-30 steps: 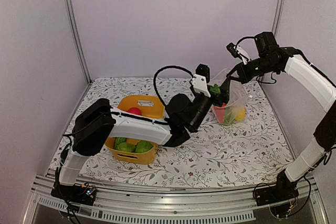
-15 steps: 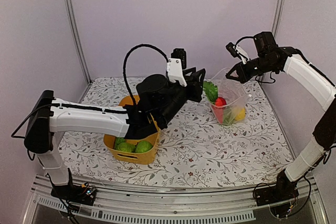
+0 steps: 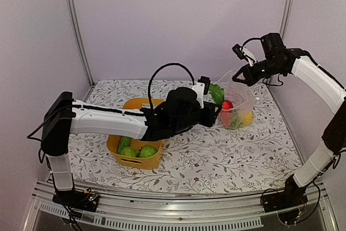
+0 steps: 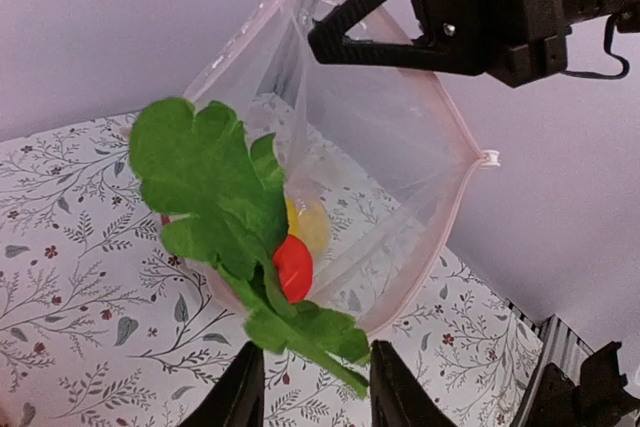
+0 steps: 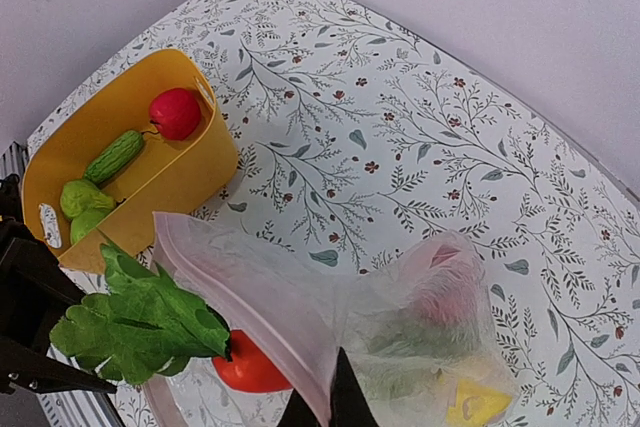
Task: Place the food in the zip-top bag and seal the zipper
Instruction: Adjust the zipper food storage bag at the corner of the board.
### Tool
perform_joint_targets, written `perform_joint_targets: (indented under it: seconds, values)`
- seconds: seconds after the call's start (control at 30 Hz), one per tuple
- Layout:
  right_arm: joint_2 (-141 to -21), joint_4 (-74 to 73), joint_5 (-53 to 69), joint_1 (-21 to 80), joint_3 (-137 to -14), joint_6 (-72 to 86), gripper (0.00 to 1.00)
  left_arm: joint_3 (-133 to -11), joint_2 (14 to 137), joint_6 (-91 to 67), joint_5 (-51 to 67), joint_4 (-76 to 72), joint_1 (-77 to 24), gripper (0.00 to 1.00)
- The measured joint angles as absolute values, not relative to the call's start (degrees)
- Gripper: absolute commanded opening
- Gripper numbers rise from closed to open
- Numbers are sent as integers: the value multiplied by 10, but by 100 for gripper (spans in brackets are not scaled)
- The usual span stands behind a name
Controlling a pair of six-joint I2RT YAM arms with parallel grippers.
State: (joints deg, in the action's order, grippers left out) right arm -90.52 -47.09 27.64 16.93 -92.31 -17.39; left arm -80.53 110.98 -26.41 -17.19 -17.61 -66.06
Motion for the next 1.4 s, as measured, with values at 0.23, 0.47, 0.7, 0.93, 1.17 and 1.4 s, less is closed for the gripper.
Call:
perform_joint_targets:
  seconds: [0.23,0.47,0.7,0.93,1.17,1.4]
  values:
    - [-905,-471,281,169,-923,-174,0,-838,1149,-335,-119,-173,-624,24]
    - [-909,-471,290,169,-923,-174,0,-946,1221,-366,-81,-147,-598,15]
    - [-917,-471,293,169,-923,-171,0,-1118,1313,-368,-54,-80,-580,1]
    - [-926,-471,264,166,-939,-151,0,-1180,1327,-382,-30,8,-556,0]
    - [-947,-458,216,96,-1027,-117,0,-1051,1206,-362,-18,-62,-569,45]
    - [-954,-451,258,76,-1044,-103,0,-1068,1193,-331,13,-131,-577,50]
